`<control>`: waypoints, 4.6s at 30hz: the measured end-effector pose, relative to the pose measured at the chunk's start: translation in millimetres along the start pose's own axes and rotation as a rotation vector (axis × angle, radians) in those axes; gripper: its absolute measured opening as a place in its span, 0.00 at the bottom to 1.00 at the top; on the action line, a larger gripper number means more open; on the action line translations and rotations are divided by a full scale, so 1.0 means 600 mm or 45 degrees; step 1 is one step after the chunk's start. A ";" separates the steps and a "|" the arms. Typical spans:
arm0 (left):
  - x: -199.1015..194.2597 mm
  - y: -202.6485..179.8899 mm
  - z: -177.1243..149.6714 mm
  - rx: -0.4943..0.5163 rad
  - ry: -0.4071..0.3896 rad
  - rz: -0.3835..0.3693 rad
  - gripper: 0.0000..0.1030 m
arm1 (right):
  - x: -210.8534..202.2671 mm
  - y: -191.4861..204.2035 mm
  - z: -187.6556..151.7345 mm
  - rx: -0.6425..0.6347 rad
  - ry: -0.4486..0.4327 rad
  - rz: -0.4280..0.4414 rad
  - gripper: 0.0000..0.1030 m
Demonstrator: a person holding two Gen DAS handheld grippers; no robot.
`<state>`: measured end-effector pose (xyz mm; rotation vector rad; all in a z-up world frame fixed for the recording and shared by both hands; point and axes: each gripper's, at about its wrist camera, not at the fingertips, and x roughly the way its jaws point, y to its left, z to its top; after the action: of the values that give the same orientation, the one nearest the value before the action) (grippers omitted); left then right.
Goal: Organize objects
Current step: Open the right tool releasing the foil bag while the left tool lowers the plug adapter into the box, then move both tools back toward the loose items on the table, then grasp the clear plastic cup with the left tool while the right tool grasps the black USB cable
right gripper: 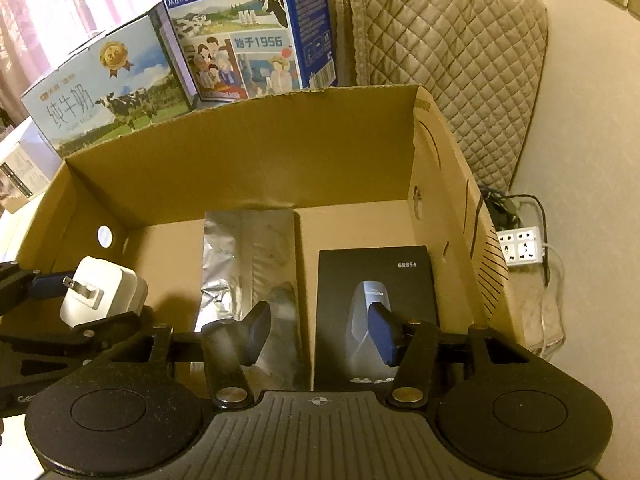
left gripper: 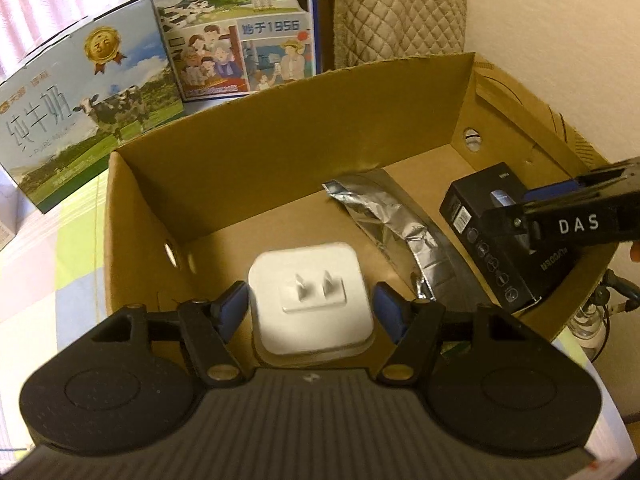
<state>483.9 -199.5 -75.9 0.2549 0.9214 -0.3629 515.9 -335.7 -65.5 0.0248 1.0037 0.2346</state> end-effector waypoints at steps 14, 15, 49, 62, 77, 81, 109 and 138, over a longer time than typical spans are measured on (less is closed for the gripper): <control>-0.049 0.015 -0.010 -0.068 -0.034 -0.029 0.85 | -0.054 0.034 -0.013 -0.138 -0.066 0.022 0.70; -0.055 0.017 -0.011 -0.073 -0.041 -0.029 0.86 | -0.056 0.036 -0.015 -0.145 -0.069 0.021 0.70; -0.233 0.055 -0.103 -0.208 -0.145 0.022 0.86 | -0.198 0.129 -0.099 -0.195 -0.177 0.092 0.70; -0.286 0.109 -0.184 -0.256 -0.130 0.024 0.86 | -0.209 0.210 -0.153 -0.219 -0.135 0.141 0.70; -0.327 0.206 -0.287 -0.375 -0.083 0.097 0.86 | -0.173 0.313 -0.224 -0.225 -0.032 0.274 0.70; -0.338 0.233 -0.315 -0.413 -0.067 0.128 0.86 | -0.165 0.335 -0.237 -0.235 -0.012 0.301 0.70; -0.300 0.360 -0.421 -0.522 0.025 0.208 0.86 | -0.087 0.428 -0.262 -0.242 0.037 0.324 0.70; -0.135 0.433 -0.385 -0.395 0.157 0.203 0.73 | -0.013 0.444 -0.226 -0.307 0.078 0.265 0.70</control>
<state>377.9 137.5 -128.9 0.0651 1.0566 -0.0547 349.6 -89.2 -97.9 -0.0984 1.0290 0.5481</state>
